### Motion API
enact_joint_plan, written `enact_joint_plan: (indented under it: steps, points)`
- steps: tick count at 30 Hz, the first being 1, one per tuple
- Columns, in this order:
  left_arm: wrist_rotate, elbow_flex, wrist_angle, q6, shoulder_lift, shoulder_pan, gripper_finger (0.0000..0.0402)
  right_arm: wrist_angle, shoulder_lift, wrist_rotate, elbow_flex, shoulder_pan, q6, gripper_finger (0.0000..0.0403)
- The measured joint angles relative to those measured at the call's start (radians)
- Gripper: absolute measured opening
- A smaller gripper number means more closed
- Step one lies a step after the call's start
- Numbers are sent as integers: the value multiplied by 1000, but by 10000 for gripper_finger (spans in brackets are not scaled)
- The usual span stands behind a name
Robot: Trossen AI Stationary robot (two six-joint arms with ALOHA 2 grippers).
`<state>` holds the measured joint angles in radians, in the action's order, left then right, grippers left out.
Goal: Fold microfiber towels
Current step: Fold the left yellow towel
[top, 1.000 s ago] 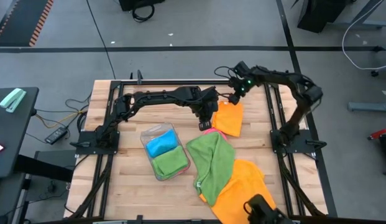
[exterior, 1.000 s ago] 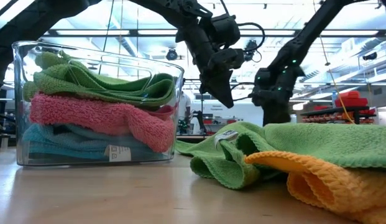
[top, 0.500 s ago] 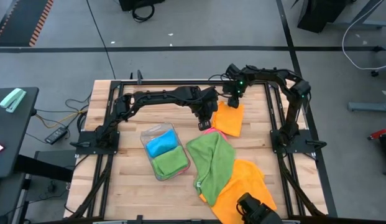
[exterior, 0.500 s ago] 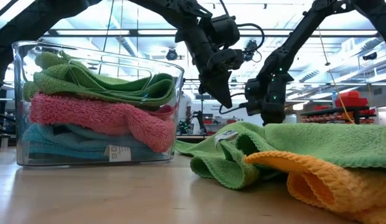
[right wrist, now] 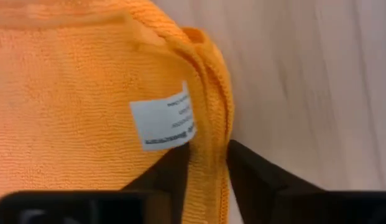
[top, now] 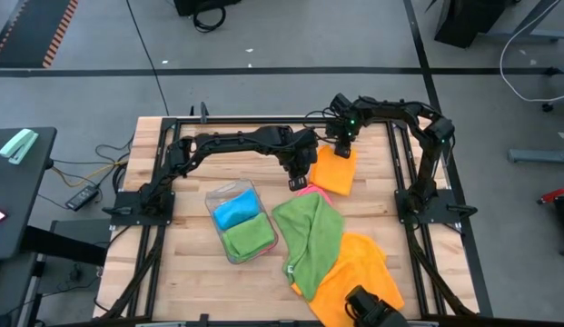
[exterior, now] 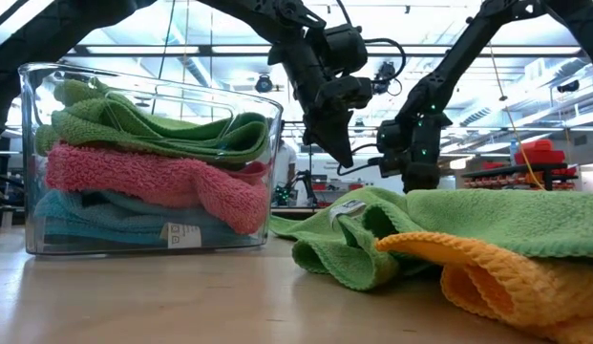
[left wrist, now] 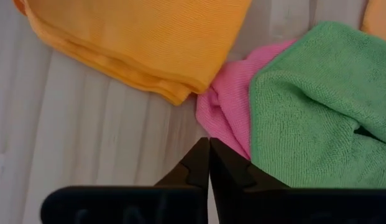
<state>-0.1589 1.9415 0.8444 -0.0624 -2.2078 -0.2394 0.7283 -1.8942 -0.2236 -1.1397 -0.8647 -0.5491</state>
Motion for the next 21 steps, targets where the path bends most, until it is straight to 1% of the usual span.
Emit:
enact_joint_plan:
  steps: [5, 7, 13, 21]
  points:
    - [0, 0, 5, 4, 0, 0, 23, -6, 21, 13, 6, 10, -2, 33]
    - [0, 0, 12, 5, 0, 0, 19, -13, 32, 10, 8, 9, -7, 13]
    - [0, 0, 17, 9, 2, 0, 11, 0, 70, 28, 8, -3, 23, 11]
    - [0, 0, 14, 26, 2, -1, 23, 22, 191, 64, 3, -4, 108, 9]
